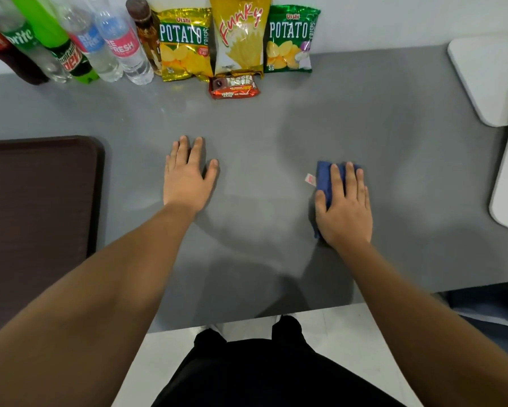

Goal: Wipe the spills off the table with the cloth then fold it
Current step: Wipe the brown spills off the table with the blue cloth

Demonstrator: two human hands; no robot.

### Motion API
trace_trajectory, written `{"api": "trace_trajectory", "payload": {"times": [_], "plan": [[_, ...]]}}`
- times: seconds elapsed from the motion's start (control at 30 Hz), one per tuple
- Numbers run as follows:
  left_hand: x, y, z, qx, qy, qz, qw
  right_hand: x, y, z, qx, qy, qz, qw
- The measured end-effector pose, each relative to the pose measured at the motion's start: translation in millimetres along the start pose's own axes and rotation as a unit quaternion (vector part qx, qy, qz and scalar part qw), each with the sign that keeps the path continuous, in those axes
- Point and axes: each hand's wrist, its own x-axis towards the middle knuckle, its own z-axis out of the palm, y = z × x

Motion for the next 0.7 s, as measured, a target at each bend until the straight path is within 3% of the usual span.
{"api": "trace_trajectory", "payload": {"times": [0.17, 0.3, 0.47, 0.7], "plan": [[-18, -8, -33, -0.053, 0.087, 0.008, 0.995, -70, 1, 0, -0.029, -0.047, -0.035, 0.998], [-48, -27, -52, -0.024, 0.128, -0.015, 0.991, -109, -35, 16, -0.035, -0.057, -0.084, 0.994], [-96, -45, -58, -0.021, 0.090, -0.085, 0.992, -85, -75, 20, -0.016, -0.044, -0.124, 0.991], [-144, -60, -59, -0.075, 0.080, -0.123, 0.986, -47, -65, 16, -0.017, -0.024, -0.117, 0.993]]}}
